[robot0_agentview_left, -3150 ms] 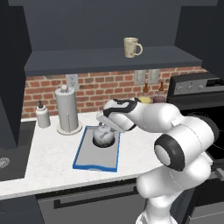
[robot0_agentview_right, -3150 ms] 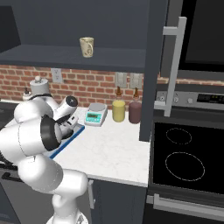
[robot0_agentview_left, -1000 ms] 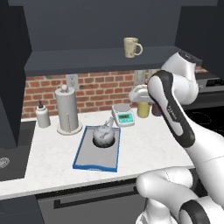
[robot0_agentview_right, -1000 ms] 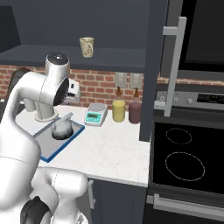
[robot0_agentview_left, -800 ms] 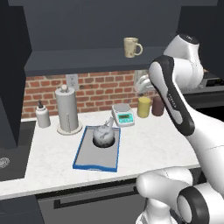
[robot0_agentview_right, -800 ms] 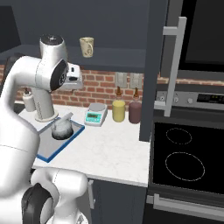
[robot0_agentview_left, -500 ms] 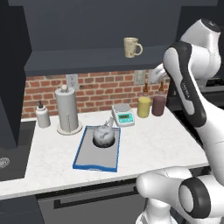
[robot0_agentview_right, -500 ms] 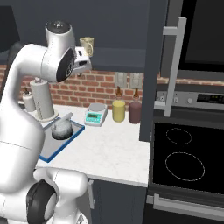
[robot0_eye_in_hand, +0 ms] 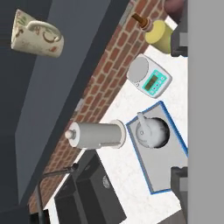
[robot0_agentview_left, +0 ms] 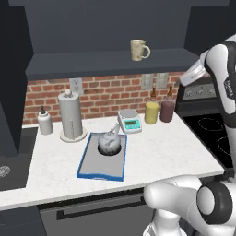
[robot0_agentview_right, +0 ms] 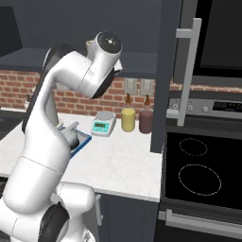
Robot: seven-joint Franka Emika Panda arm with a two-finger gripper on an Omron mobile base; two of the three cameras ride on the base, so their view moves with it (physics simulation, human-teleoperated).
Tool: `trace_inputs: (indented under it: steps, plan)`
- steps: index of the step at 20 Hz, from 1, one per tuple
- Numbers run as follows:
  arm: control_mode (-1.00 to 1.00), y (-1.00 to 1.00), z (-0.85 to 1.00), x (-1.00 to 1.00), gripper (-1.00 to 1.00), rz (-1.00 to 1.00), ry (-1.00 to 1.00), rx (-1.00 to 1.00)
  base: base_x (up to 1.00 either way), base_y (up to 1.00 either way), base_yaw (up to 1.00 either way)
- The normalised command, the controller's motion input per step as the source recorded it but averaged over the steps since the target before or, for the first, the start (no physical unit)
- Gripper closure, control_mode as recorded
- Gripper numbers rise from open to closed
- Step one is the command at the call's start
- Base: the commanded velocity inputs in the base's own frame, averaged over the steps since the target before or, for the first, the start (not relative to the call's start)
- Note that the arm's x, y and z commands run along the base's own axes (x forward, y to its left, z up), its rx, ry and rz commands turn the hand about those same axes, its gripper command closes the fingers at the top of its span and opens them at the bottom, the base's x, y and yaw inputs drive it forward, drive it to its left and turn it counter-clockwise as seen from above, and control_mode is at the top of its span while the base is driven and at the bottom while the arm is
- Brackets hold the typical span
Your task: Pick the kettle from the counter and place it on the tray. Then pick the mug from the cabinet and place it on the tray. Then close the cabinet doors.
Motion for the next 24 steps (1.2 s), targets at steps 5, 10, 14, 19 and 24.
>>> trace_inputs:
  steps: [5, 10, 14, 19, 24]
  plan:
    - [-1.00, 0.00, 0.18, 0.49, -1.00, 0.00, 0.09, 0.15, 0.00, 0.00, 0.00]
    - [-1.00, 0.00, 0.13, 0.40, -1.00, -0.03, 0.02, 0.10, 0.00, 0.00, 0.00]
    - [-1.00, 0.05, 0.05, 0.33, -1.00, -0.05, 0.00, 0.06, 0.00, 0.00, 0.00]
    - [-1.00, 0.23, 0.00, 0.39, -1.00, -0.04, 0.00, 0.06, 0.00, 0.00, 0.00]
    - [-1.00, 0.31, 0.00, 0.42, -1.00, -0.01, -0.01, 0.01, 0.00, 0.00, 0.00]
